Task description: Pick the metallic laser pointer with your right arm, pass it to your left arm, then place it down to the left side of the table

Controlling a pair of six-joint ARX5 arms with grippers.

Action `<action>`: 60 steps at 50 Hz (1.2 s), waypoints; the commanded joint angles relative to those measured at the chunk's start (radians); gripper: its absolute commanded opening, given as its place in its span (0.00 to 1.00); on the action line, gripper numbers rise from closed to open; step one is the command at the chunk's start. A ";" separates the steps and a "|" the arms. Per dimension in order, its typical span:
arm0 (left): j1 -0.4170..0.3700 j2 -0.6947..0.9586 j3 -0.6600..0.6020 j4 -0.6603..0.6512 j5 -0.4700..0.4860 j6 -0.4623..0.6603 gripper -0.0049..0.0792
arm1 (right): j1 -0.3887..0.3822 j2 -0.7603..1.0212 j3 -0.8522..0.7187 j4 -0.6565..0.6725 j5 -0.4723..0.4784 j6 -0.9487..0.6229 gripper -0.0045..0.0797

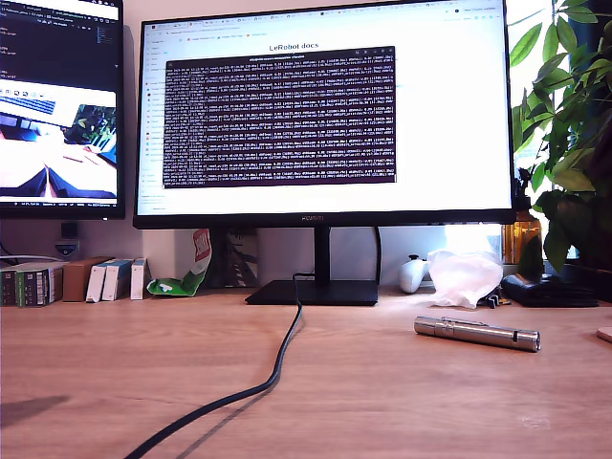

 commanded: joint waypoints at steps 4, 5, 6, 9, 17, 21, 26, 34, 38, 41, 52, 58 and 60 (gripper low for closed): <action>-0.002 0.156 0.107 -0.057 0.040 0.084 0.04 | 0.035 0.089 0.039 -0.003 0.034 -0.058 0.04; -0.002 0.180 0.121 -0.070 0.046 0.118 0.04 | 0.042 0.103 0.043 -0.003 0.043 -0.071 0.04; -0.002 0.205 0.143 -0.085 0.050 0.130 0.04 | 0.047 0.117 0.049 -0.003 0.053 -0.080 0.05; -0.003 0.285 0.200 -0.136 0.056 0.225 0.04 | 0.063 0.162 0.064 -0.002 0.080 -0.110 0.08; -0.021 0.516 0.344 -0.282 0.055 0.470 0.04 | 0.108 0.280 0.095 0.009 0.137 -0.227 0.10; -0.035 0.617 0.404 -0.334 0.043 0.583 0.04 | 0.126 0.341 0.118 0.004 0.162 -0.292 0.10; -0.055 0.716 0.452 -0.357 0.036 0.642 0.04 | 0.147 0.410 0.153 0.004 0.209 -0.386 0.20; -0.077 0.802 0.481 -0.350 0.036 0.652 0.04 | 0.156 0.505 0.239 -0.005 0.300 -0.480 0.36; -0.080 0.823 0.483 -0.329 0.036 0.652 0.04 | 0.156 0.549 0.283 -0.014 0.322 -0.532 0.38; -0.083 0.830 0.483 -0.315 0.036 0.652 0.04 | 0.160 0.581 0.313 -0.023 0.330 -0.544 0.41; -0.083 0.834 0.483 -0.284 0.037 0.652 0.04 | 0.184 0.700 0.374 -0.069 0.348 -0.545 0.44; -0.083 0.834 0.483 -0.277 0.037 0.652 0.04 | 0.217 0.743 0.376 -0.062 0.349 -0.546 0.44; -0.083 0.834 0.483 -0.272 0.037 0.652 0.04 | 0.224 0.755 0.376 -0.058 0.348 -0.546 0.44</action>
